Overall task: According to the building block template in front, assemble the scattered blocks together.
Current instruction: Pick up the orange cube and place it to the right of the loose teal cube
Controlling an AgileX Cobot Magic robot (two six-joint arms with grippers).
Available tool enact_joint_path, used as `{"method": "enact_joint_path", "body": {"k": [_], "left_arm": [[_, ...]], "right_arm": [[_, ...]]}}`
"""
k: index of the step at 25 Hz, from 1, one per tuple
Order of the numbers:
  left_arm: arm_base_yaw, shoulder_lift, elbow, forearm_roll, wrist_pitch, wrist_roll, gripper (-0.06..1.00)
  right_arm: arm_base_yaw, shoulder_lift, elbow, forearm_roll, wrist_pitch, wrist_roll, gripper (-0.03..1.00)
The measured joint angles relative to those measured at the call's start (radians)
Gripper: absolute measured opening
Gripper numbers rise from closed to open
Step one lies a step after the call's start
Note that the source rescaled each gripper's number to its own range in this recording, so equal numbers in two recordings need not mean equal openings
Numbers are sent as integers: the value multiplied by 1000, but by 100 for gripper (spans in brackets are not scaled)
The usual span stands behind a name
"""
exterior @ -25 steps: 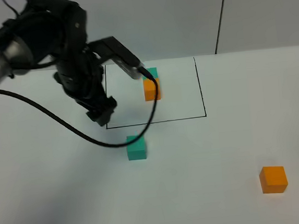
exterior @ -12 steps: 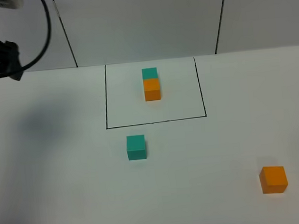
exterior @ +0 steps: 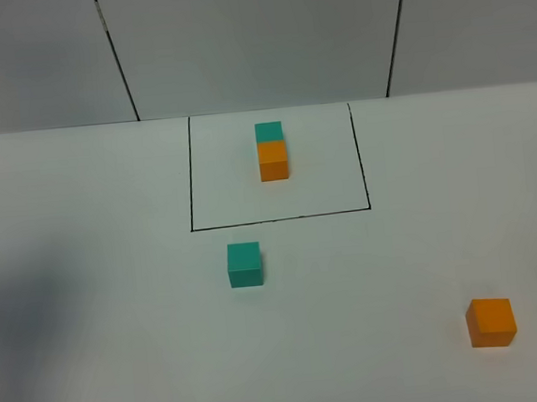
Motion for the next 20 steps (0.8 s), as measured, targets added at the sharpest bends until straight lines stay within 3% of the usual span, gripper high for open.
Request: {"method": "enact_joint_path", "body": {"k": [10, 14, 20], "left_arm": [[0, -586, 338, -47, -48, -12, 88], [0, -740, 436, -103, -16, -11, 88], [0, -927, 555, -106, 49, -9, 85]], "right_arm": [[0, 0, 0, 0, 0, 0, 64], [0, 0, 0, 0, 0, -1, 64], [0, 0, 0, 0, 0, -1, 64]]}}
